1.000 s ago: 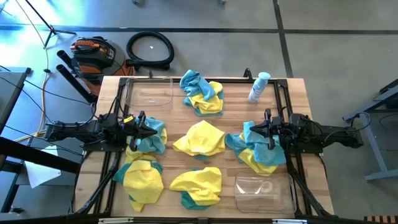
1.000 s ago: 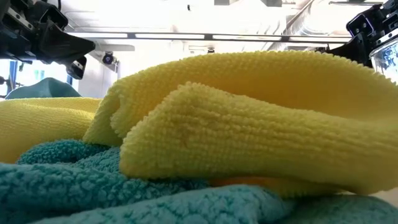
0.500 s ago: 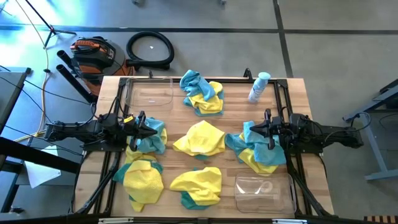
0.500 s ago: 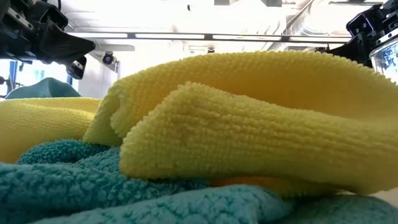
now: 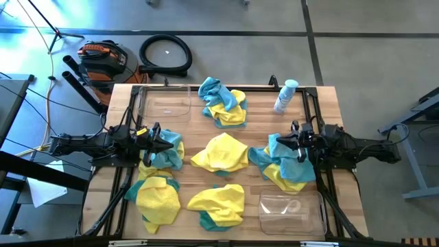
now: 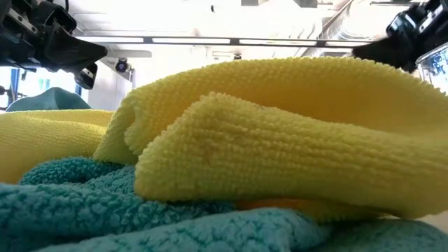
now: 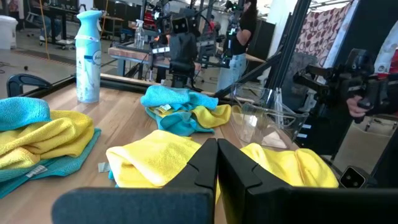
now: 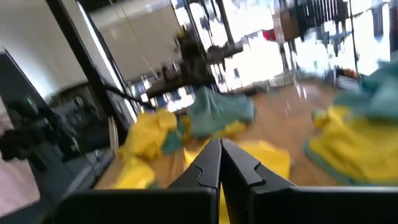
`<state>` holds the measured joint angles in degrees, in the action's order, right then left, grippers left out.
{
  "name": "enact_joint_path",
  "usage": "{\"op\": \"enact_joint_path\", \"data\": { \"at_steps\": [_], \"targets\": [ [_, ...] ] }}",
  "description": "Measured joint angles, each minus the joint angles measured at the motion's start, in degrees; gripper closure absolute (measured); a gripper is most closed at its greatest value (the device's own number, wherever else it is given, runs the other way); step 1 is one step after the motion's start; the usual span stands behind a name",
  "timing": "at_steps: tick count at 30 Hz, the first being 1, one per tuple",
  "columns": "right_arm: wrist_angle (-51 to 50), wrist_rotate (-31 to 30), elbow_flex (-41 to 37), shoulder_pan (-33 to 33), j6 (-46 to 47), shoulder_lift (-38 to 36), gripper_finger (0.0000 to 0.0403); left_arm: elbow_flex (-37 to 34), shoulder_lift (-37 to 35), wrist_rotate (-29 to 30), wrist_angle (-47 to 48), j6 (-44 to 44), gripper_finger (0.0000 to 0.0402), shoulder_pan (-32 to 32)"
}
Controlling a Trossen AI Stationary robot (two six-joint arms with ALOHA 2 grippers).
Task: Sort microfiber towel by color & place in baskets
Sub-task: Put the blue towel into the bottom transparent bin
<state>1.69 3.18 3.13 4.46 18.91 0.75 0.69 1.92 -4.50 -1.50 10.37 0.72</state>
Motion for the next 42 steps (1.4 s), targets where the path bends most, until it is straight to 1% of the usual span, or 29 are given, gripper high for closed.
{"op": "enact_joint_path", "data": {
  "at_steps": [2,4,7,10,14,18,21,24,28,31,33,36,42],
  "targets": [
    [-0.27,-1.17,1.84,-0.01,-1.46,0.47,0.0403,0.02,0.01,-0.01,0.00,0.00,0.0402,0.01],
    [-3.35,-3.40,5.27,0.01,-3.57,1.93,0.0403,0.00,0.01,0.01,0.00,-0.02,0.0401,-0.01],
    [-8.78,-6.64,12.13,0.00,-6.64,5.66,0.0403,0.02,-0.01,-0.01,0.00,-0.02,0.0401,0.01],
    [-15.34,-8.36,20.50,0.01,-7.39,10.86,0.0403,0.02,-0.01,-0.01,-0.01,-0.02,0.0402,0.00],
    [-31.00,-9.23,33.36,0.01,-5.15,20.42,0.0403,0.00,-0.01,-0.01,-0.01,0.00,0.0402,0.01],
    [-48.22,-9.60,44.84,0.00,0.47,31.55,0.0403,0.00,0.01,-0.01,0.00,-0.02,0.0401,0.01],
    [-58.87,-11.80,51.50,-0.01,3.65,39.30,0.0403,0.01,-0.01,0.00,0.00,-0.02,0.0401,0.00],
    [-66.82,-12.17,56.14,0.01,5.73,45.97,0.0403,0.01,0.01,-0.01,-0.02,-0.02,0.0401,0.01],
    [-72.80,-12.15,59.06,0.01,9.09,52.54,0.0403,0.02,-0.01,-0.01,-0.02,-0.02,0.0402,0.00],
    [-73.37,-11.93,58.83,0.01,13.58,55.74,0.0401,0.01,-0.01,-0.01,-0.01,-0.02,0.0401,0.00],
    [-74.12,-11.45,58.06,0.06,16.18,57.46,0.0393,0.01,-0.01,0.00,0.00,-0.02,0.0402,0.00],
    [-74.92,-9.92,56.39,0.06,21.64,59.83,0.0365,0.00,-0.01,0.00,0.00,-0.02,0.0402,0.01],
    [-75.23,-8.70,51.87,0.06,29.55,62.82,0.0281,0.01,0.01,0.00,0.00,-0.02,0.0402,0.01]
  ]
}}
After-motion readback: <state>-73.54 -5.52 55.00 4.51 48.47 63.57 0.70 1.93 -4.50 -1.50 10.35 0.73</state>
